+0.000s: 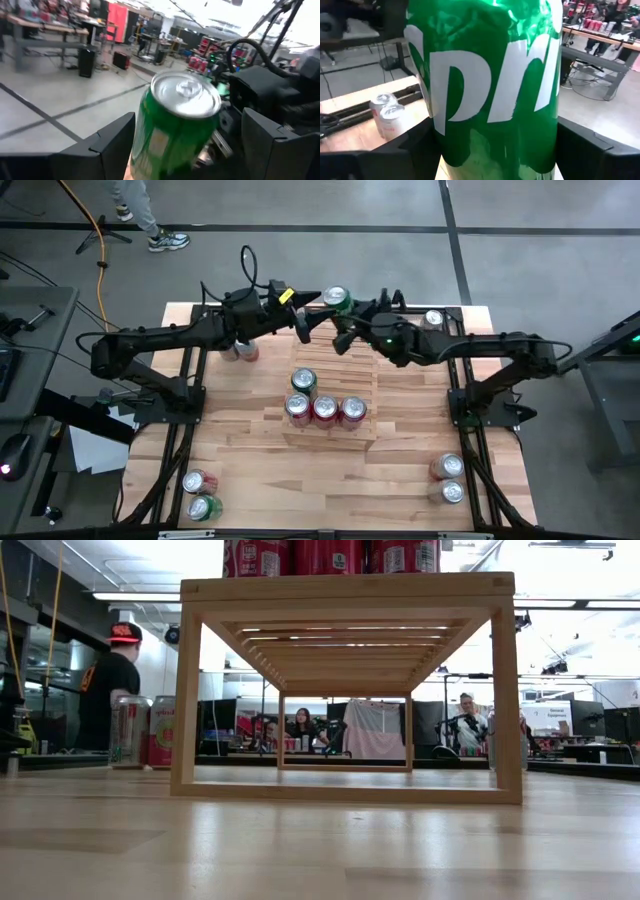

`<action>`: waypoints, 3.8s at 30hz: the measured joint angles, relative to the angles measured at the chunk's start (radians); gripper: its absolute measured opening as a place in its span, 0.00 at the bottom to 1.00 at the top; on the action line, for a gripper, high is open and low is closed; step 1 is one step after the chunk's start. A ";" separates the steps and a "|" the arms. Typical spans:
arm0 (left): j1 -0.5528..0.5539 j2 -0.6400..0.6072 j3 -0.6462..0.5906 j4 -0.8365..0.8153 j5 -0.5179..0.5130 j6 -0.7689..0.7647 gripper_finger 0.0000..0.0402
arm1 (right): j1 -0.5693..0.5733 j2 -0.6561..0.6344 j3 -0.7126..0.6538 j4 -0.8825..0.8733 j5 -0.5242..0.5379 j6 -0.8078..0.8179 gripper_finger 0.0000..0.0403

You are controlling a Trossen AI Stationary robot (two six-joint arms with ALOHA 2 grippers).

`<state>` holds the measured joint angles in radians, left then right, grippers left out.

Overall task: Place canned beverage on shelf
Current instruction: Put the top green soda can on the shelf aligned with the other green soda can

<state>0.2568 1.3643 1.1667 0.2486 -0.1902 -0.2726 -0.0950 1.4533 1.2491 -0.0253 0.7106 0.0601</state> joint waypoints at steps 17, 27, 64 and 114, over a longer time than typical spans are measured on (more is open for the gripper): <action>-0.022 0.000 0.000 0.074 -0.026 0.121 0.65 | 0.021 0.079 0.125 0.024 -0.065 -0.015 0.72; -0.022 0.000 0.000 0.071 0.013 0.124 0.55 | 0.022 0.077 0.125 0.029 -0.090 -0.019 0.72; 0.127 -0.095 -0.001 -0.005 0.823 -0.043 0.41 | -0.109 -0.153 0.126 -0.301 -0.930 0.100 0.94; 0.191 0.045 0.001 0.221 0.808 -0.090 0.39 | -0.128 -0.005 0.124 -0.042 -1.004 0.211 0.94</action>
<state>0.4479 1.4094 1.1679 0.4694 0.6179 -0.3628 -0.2234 1.4483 1.3735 -0.0675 -0.2930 0.2712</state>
